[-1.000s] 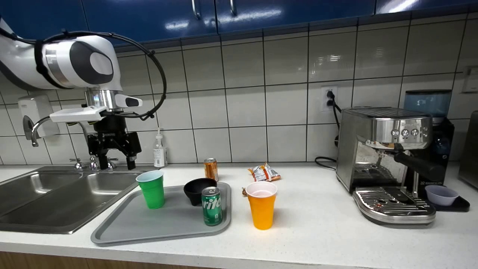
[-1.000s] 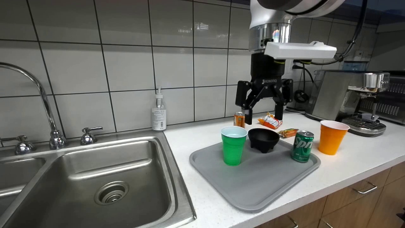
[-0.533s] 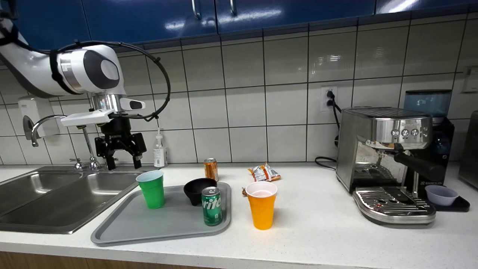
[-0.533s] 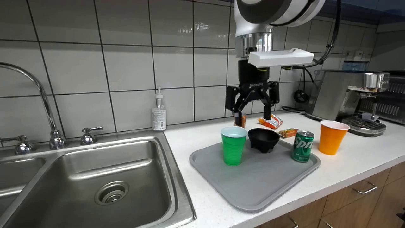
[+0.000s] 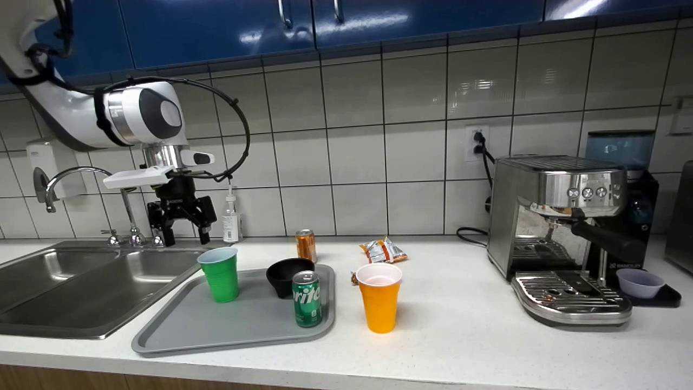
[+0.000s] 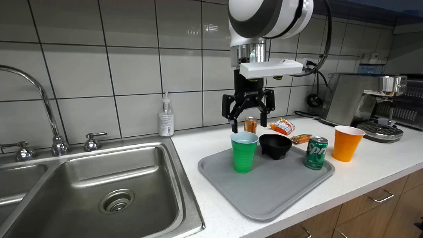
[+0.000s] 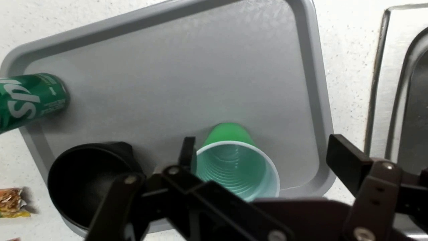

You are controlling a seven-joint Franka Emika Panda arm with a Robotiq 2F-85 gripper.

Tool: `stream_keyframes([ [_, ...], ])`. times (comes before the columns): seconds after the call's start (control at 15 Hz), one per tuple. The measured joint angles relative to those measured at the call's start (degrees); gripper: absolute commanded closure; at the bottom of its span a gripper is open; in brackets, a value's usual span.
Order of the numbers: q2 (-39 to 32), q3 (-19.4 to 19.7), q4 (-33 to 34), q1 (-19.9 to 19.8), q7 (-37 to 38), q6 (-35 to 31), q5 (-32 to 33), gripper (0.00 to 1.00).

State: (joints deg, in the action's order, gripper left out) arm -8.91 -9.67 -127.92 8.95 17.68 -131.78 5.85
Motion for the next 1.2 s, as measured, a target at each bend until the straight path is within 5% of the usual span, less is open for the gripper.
stream_keyframes([
  [1.2, -16.51, 4.76, 14.70, 4.71, 3.50, -0.73, 2.49, 0.00],
])
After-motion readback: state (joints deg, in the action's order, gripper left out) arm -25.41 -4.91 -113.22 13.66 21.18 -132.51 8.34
